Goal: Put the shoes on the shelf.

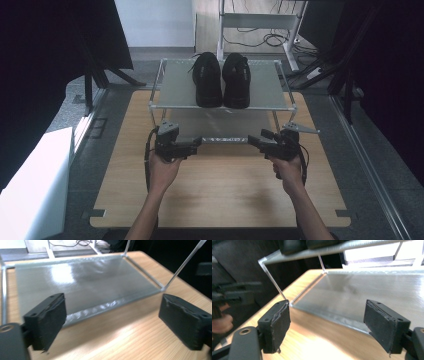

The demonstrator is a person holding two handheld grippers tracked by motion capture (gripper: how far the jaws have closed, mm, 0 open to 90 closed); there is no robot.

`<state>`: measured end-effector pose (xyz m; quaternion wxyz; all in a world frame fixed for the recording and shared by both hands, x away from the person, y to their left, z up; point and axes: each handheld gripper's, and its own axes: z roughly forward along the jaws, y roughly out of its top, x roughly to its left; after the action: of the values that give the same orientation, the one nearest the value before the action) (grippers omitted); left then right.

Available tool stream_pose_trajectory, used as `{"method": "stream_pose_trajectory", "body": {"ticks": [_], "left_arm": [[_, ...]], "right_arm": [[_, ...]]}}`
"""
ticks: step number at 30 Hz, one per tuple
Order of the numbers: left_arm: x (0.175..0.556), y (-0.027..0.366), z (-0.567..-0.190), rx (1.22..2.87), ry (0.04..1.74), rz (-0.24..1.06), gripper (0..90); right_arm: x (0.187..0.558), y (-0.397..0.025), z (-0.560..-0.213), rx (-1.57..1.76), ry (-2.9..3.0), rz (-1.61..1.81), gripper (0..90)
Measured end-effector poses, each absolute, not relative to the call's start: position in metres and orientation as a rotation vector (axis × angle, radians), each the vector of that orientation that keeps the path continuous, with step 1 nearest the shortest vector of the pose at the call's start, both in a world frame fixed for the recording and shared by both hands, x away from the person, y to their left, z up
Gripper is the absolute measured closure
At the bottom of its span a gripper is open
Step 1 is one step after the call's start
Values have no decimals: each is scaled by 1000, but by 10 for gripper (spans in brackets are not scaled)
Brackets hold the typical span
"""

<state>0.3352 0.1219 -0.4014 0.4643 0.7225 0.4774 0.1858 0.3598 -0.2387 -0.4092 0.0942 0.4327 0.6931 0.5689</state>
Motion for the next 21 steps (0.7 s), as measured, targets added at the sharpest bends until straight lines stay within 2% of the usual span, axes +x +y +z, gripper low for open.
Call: {"method": "stream_pose_trajectory", "body": {"ticks": [5,15,21], "left_arm": [[323,128,-406,1819,1171,485,1],[291,139,-429,1941,1161,546,0],[277,148,-453,1949,1175,520,0]], "right_arm": [[345,-247,-414,1225,2105,1595,177],[321,-267,-427,1188,2171,1454,141],[308,-277,-444,1200,2209,1361,125]]}}
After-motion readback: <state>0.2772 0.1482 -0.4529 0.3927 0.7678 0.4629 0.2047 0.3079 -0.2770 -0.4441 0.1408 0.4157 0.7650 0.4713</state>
